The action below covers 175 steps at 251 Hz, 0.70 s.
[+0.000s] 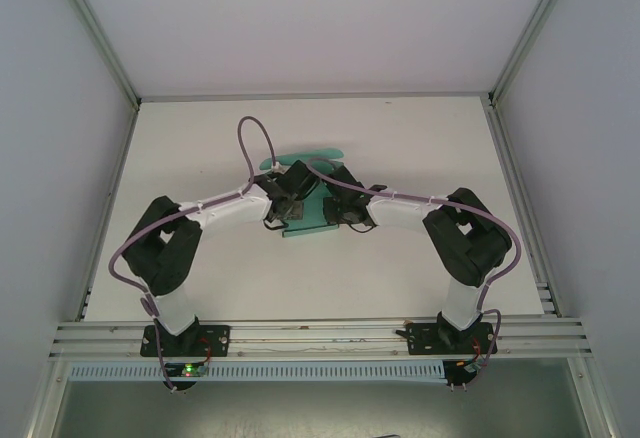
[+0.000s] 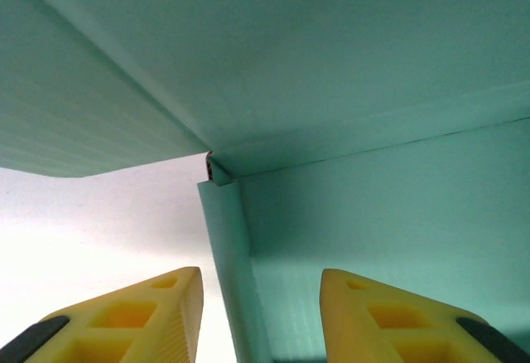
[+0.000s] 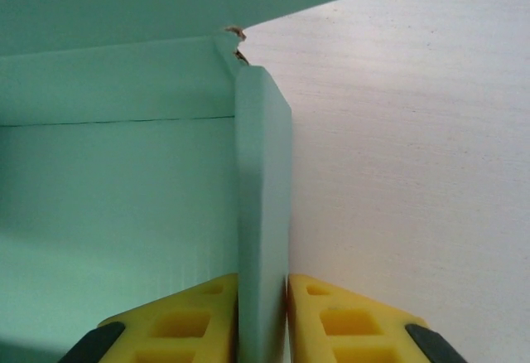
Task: Assemble paper box
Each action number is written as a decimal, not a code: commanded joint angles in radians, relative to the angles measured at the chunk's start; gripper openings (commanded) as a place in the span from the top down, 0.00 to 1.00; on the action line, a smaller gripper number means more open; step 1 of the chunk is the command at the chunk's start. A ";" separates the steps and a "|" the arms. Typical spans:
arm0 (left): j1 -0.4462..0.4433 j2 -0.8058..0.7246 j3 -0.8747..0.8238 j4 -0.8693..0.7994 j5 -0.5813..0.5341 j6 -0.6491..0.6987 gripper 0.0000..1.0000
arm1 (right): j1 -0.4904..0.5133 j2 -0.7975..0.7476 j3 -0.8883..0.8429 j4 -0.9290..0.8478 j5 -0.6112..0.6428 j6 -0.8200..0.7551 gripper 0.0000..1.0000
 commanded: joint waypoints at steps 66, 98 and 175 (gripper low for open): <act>0.043 -0.024 -0.079 0.053 0.037 -0.039 0.56 | -0.015 -0.092 -0.026 0.054 0.002 0.040 0.55; 0.046 -0.009 -0.079 0.073 0.061 -0.038 0.55 | -0.026 -0.140 -0.045 0.086 -0.020 0.053 0.51; 0.048 -0.087 -0.110 0.113 0.071 -0.010 0.49 | -0.090 -0.231 -0.111 0.090 -0.009 0.025 0.41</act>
